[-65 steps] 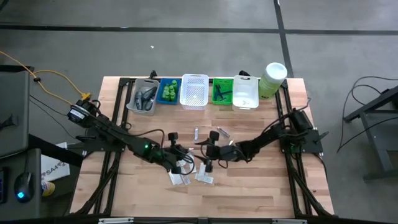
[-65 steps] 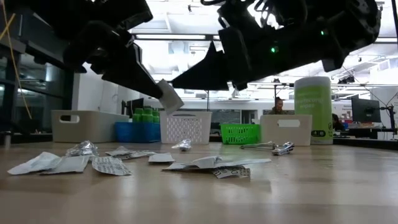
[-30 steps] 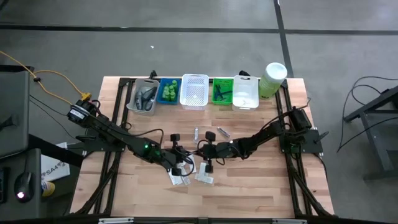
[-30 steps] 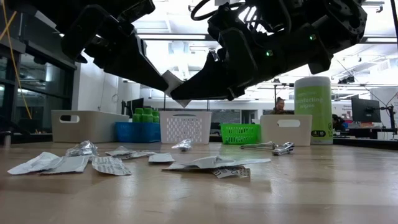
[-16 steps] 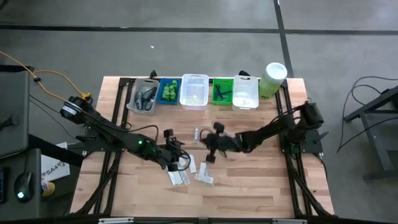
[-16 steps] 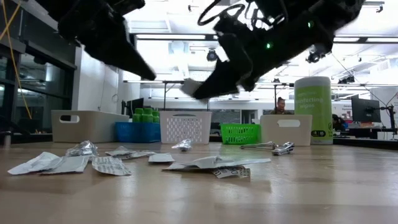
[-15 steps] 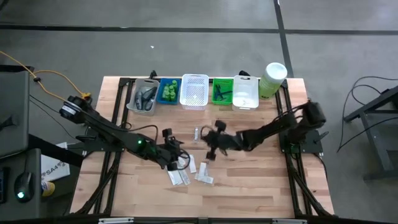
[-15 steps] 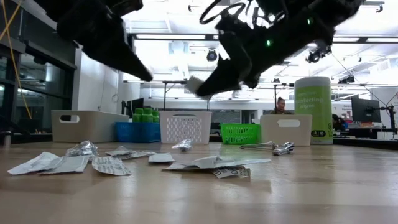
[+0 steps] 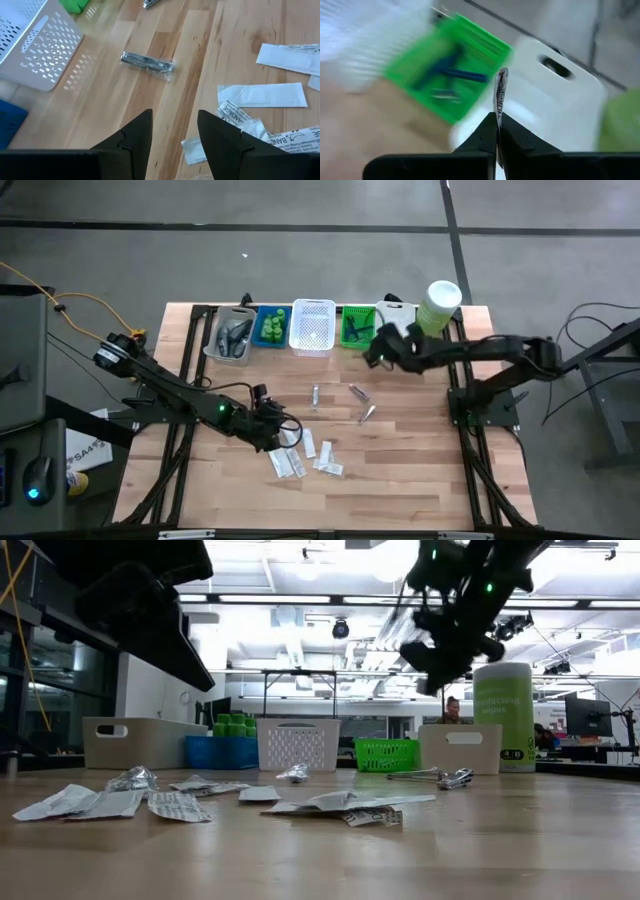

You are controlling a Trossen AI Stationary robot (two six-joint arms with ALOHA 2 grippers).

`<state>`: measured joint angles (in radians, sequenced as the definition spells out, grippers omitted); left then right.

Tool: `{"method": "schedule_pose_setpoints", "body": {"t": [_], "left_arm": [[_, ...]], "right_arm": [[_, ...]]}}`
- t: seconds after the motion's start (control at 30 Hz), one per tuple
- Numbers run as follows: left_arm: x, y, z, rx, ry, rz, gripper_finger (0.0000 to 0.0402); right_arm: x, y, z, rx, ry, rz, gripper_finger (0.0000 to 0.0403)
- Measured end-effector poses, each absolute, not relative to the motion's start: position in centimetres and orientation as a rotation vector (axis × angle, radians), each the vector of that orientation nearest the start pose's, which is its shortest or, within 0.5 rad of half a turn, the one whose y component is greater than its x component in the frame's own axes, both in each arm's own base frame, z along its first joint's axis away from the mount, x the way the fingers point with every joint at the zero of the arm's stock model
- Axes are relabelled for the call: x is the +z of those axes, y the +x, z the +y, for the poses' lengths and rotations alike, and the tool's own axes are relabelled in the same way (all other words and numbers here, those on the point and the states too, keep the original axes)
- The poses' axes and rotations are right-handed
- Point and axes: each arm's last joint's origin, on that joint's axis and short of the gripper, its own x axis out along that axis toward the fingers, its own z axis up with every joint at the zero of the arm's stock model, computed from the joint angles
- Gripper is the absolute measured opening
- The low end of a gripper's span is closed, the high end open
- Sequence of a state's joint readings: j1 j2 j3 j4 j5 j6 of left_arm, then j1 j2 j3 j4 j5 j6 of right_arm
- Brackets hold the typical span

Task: Pick & Place Travel size toiletries
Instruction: Put the bandage into the right white bin

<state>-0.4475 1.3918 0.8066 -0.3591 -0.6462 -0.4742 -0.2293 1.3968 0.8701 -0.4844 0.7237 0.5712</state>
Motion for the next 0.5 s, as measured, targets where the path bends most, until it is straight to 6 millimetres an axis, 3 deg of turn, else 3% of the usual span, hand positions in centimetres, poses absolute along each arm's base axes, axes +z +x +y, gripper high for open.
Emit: {"method": "schedule_pose_setpoints", "body": {"t": [0.23,0.37,0.5], "left_arm": [[20.4,24.5,-9.9,0.363,0.037,0.734,0.0154],[20.5,24.6,-9.9,0.355,0.029,0.732,0.0154],[20.5,24.6,-9.9,0.342,0.021,0.736,0.0154]], "right_arm": [[19.9,23.3,-13.1,-1.222,0.356,0.856,0.0003],[19.4,22.6,-14.4,-1.25,0.401,0.883,0.001],[19.2,22.5,-14.8,-1.234,0.436,0.89,0.0042]]}}
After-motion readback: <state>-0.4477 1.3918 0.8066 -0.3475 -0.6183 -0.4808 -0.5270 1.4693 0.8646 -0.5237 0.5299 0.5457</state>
